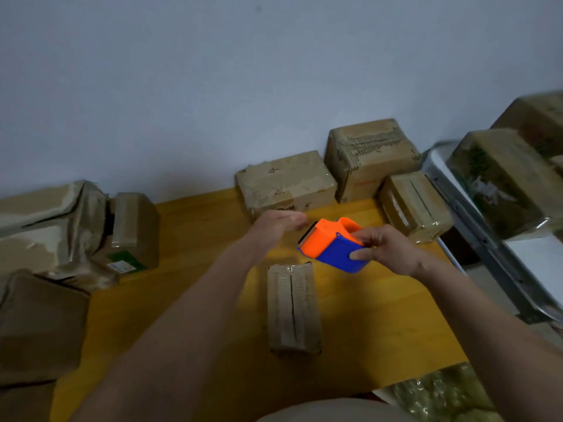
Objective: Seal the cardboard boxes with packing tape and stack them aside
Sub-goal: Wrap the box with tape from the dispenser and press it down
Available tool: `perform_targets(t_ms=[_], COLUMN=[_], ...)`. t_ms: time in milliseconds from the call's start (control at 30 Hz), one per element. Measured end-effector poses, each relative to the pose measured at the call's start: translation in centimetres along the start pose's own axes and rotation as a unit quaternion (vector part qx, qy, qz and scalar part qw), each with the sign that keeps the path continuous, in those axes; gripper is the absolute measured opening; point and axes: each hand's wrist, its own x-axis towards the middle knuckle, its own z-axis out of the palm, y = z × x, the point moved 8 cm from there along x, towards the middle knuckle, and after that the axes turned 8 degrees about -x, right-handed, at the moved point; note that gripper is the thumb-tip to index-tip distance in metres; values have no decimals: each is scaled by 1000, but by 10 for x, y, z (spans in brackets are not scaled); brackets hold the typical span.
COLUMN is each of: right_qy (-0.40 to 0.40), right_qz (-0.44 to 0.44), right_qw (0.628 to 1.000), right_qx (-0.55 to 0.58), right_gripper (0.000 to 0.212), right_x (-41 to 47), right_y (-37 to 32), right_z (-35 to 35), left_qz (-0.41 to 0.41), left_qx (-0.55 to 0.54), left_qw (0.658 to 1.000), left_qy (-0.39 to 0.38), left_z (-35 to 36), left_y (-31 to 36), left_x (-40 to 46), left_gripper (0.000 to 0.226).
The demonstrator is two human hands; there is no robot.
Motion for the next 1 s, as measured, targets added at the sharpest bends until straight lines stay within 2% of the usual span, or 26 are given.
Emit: perform_targets(t_ms=[133, 300, 400, 500, 600, 700, 833, 933, 1000], right_qy=[-55, -107, -104, -125, -152, -178, -233, -226, -221], right_qz=[8, 65, 88, 87, 75, 77, 79, 98, 122], right_qw=[998, 991, 990, 985, 984, 979, 968, 969, 967], right_qx=[30, 48, 47, 76, 49, 60, 40, 27, 9], right_gripper=[22, 22, 43, 50, 52, 33, 41, 37, 42], right_x=[4, 7, 9, 8, 8, 6, -7, -7, -4], right_y=[-6, -6, -10, -21, -31, -40, -37, -32, -31], right_z=[0, 6, 6, 13, 22, 20, 14, 11, 13], left_qz=[-3, -43, -67, -90, -61, -56, -41, -39, -57], left_qx=[-51, -89, -144, -167, -167, -152, -163, -153, -166], left_qw=[996, 993, 987, 980, 973, 967, 949, 951, 944], left_qy=[-68, -64, -28, 63, 148, 197, 265, 265, 279], left_z=[-1, -8, -11, -18, -23, -25, -46, -47, -40], left_y=[5, -8, -15, -24, -22, -26, -43, -52, -64], left_x=[-9, -14, -15, -15, -15, -20, -34, -40, -41], left_gripper=[26, 23, 17, 23, 23, 14, 10, 9, 7])
